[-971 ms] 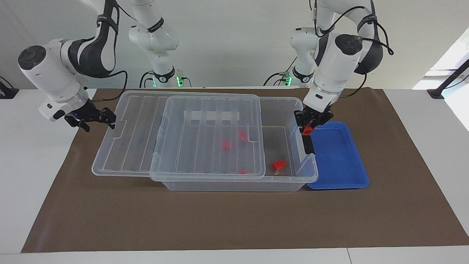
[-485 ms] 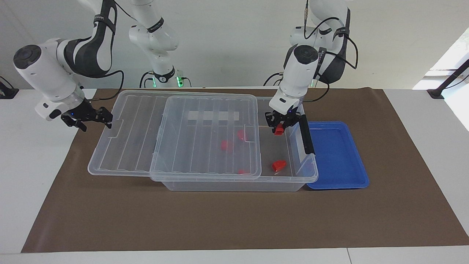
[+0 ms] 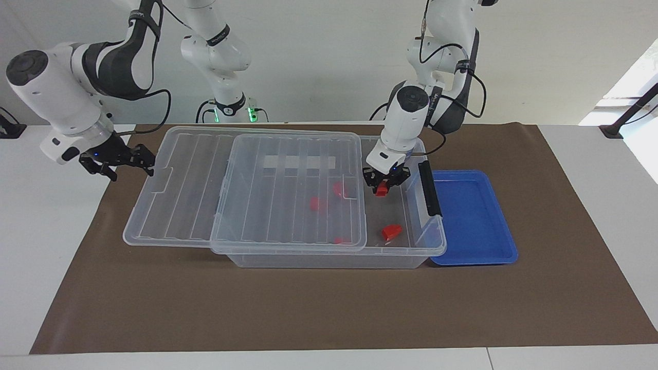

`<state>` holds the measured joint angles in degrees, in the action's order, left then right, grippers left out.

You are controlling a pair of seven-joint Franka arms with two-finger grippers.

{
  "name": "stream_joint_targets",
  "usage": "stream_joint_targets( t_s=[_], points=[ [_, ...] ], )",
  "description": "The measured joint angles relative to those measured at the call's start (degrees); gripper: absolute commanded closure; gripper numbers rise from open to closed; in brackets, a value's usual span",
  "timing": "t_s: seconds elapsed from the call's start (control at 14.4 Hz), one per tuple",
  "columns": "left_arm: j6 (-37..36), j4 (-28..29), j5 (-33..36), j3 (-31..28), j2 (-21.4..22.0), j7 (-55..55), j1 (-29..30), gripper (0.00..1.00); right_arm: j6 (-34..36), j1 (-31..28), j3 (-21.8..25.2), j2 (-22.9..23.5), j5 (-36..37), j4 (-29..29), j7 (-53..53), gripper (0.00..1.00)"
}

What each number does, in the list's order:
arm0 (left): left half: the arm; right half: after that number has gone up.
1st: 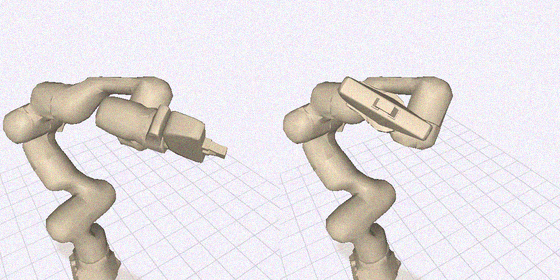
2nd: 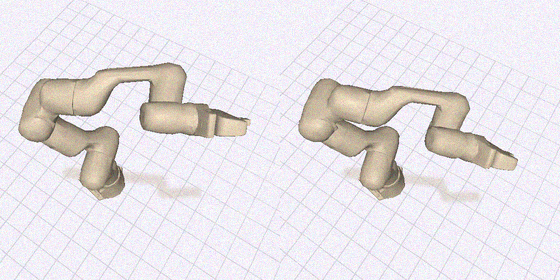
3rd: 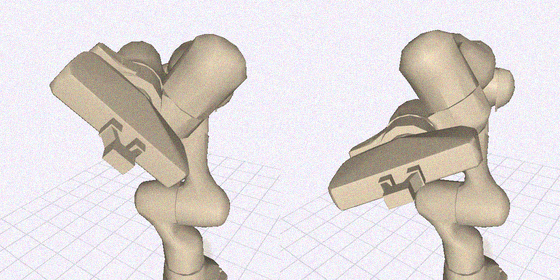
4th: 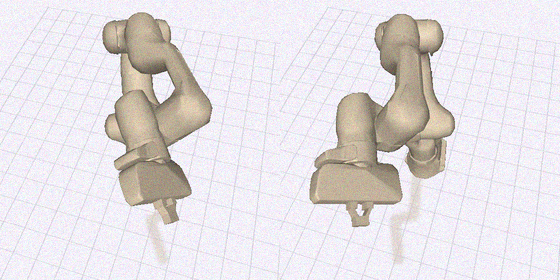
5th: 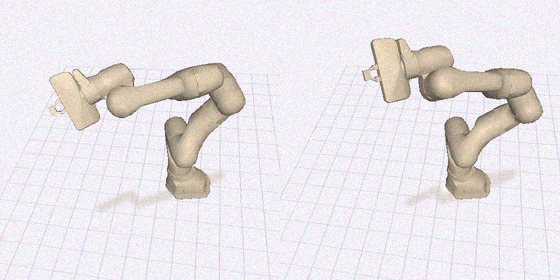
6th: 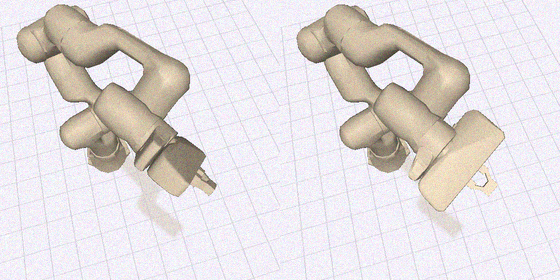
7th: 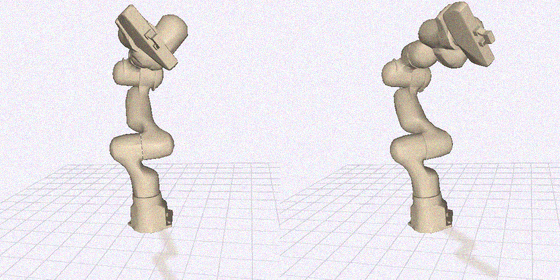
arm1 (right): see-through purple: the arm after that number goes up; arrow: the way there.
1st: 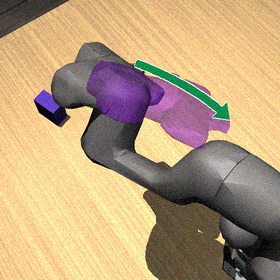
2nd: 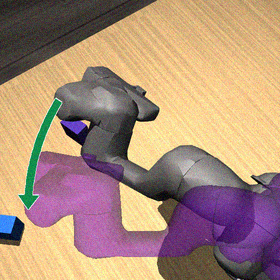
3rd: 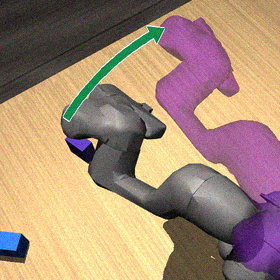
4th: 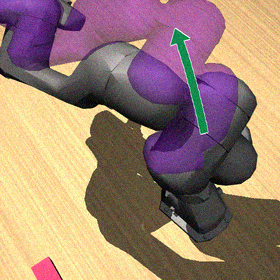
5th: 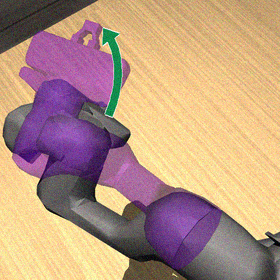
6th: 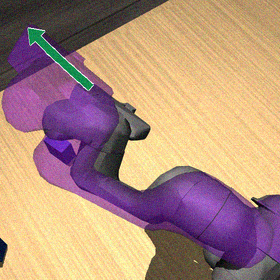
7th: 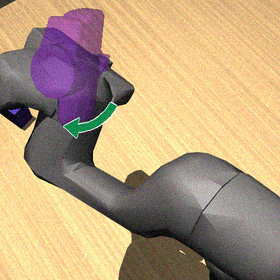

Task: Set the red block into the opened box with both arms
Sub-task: 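Carry the red block with the left gripper over the box opening, then lower the red block into the box and open the left gripper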

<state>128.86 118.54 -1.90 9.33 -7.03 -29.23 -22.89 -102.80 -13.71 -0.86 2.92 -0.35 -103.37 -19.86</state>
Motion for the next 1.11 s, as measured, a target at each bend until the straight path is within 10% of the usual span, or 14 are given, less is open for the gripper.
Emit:
stream_joint_targets(
  t_s=[0.83,1.11],
  points=[
    [7.0,4.3,0.0,-0.1,-3.2,0.0,0.0,1.00,7.2,-1.1,0.6,0.3,0.5,9.0,-2.7,0.00],
    [7.0,4.5,0.0,-0.3,-3.3,-0.1,0.0,0.20,5.9,-4.9,0.8,1.0,0.7,9.0,-7.5,0.00]
  ],
)
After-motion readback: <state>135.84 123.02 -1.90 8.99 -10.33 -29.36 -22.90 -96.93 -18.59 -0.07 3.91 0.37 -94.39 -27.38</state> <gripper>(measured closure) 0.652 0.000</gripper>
